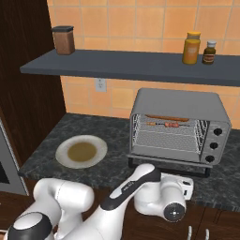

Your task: Pick up the kebab skewer and baguette bread, and place them inside the toaster oven. Close the toaster oven door and start by setting the timer.

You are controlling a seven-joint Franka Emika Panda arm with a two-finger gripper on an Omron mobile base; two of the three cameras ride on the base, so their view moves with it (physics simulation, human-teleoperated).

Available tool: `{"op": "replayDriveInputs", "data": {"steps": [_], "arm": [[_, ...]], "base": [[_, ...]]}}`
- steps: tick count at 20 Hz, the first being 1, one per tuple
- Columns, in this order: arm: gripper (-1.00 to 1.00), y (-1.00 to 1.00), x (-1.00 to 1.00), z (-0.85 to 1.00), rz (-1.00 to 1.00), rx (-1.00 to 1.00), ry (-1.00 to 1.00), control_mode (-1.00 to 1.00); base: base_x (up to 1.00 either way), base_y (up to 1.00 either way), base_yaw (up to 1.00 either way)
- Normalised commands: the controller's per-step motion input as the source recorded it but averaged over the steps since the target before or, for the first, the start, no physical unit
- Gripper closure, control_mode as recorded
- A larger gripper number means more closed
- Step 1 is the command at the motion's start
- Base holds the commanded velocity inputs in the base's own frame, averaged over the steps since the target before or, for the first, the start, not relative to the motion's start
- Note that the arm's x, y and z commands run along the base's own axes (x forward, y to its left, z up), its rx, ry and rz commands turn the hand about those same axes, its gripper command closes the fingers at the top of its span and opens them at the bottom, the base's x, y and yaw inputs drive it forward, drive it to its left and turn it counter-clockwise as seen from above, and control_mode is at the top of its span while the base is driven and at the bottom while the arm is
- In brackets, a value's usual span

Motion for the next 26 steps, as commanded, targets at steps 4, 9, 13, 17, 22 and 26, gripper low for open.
{"op": "replayDriveInputs", "data": {"steps": [4, 9, 13, 17, 22, 26], "arm": [[-1.00, 0.00, 0.39, 0.36, 0.00, 0.02, 0.00, -1.00], [-1.00, 0.00, 0.33, 0.19, 0.00, 0.01, 0.00, -1.00], [-1.00, 0.00, 0.32, 0.01, 0.00, 0.00, 0.00, -1.00], [-1.00, 0.00, 0.32, 0.00, 0.00, 0.00, 0.00, -1.00], [-1.00, 0.00, 0.35, 0.09, 0.00, 0.00, 0.00, -1.00], [-1.00, 0.00, 0.38, 0.19, 0.00, 0.00, 0.00, -1.00]], "base": [[0.00, 0.00, 0.00], [0.00, 0.00, 0.00], [0.00, 0.00, 0.00], [0.00, 0.00, 0.00], [0.00, 0.00, 0.00], [0.00, 0.00, 0.00]]}}
